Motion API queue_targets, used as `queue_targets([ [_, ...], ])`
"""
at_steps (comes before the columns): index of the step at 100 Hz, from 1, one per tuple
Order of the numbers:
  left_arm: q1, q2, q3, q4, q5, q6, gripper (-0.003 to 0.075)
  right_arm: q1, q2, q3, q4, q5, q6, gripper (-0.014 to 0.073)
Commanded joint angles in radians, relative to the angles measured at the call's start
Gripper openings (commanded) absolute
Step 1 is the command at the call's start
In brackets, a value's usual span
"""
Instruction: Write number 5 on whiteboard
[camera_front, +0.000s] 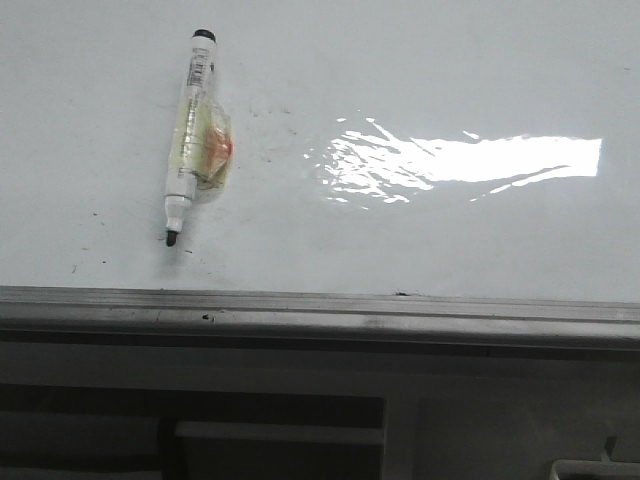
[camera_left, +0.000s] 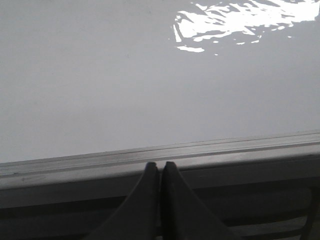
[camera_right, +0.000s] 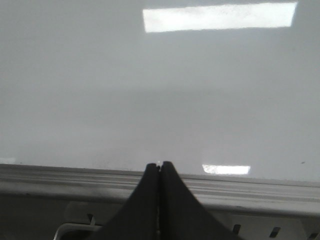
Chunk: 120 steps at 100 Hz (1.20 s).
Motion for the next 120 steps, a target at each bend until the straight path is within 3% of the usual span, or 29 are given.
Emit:
queue_targets([
  [1, -0.008, -0.027, 0.025, -0.011, -0.063, -0.008, -0.002, 0.002, -0.018, 0.023, -0.014, -0.018, -0.001, -0.0063],
  [80, -0.008, -0.027, 0.025, -0.011, -0.063, -0.008, -0.002, 0.002, -0.018, 0.023, -0.042, -0.018, -0.001, -0.0063],
  [99, -0.008, -0.027, 0.025, -0.011, -0.065, -0.008, -0.002, 0.002, -0.018, 0.023, -0.063, -0.144, -0.001, -0.0063],
  [106, -0.008, -0.027, 0.025, -0.024, -0.08, -0.008, -0.002, 0.002, -0.018, 0.023, 0.028, -0.252, -0.001, -0.0063],
  [120, -0.008, -0.027, 0.025, -0.244, -0.15, -0.008, -0.002, 0.002, -0.018, 0.023, 0.402, -0.424, -0.001, -0.0063],
])
